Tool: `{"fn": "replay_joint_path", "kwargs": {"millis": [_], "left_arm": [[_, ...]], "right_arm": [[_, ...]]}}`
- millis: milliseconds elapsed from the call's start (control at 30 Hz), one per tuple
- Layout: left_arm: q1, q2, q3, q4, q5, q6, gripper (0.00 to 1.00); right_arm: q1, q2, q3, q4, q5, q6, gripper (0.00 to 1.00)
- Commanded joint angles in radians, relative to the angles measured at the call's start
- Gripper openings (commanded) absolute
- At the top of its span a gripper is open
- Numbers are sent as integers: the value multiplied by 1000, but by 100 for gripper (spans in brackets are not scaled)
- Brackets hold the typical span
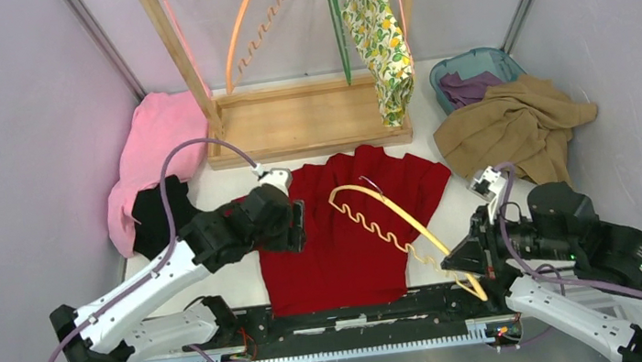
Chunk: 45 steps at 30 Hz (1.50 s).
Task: Place the skirt on the hanger
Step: Pick up the hanger from the clothesline, then hang the skirt on the hanger.
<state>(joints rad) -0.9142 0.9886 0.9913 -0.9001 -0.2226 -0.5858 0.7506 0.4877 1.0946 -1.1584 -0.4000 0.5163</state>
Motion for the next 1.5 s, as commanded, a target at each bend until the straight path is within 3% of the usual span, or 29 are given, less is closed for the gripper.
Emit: {"fn": "replay_joint_path", "kwargs": {"millis": [0,233,433,600,733,1000,1367,1467], "left_arm": [[-148,5,-4,-90,-107,-201,72],[-403,51,-30,-237,-168,-409,76],[-525,34,-185,-172,-134,-571,77],[-595,122,-218,-145,-147,-622,78],[-630,191,-205,-196,-192,-658,78],[-651,214,-257,-141,-184,-640,80],[-650,360,-226,-192,-333,-763,83],[-650,395,-218,-196,-348,-778,76]], "right_arm": [[1,-50,85,-71,0,-7,1],[1,-85,79,-95,14,-10,1],[1,-104,55,-81,10,-6,1],[1,-102,53,-80,4,-10,1],[1,-104,49,-71,-1,-3,1],[1,-102,42,-61,-9,4,1],[1,-101,54,-66,-12,12,1],[1,-100,55,-70,-10,10,1]]}}
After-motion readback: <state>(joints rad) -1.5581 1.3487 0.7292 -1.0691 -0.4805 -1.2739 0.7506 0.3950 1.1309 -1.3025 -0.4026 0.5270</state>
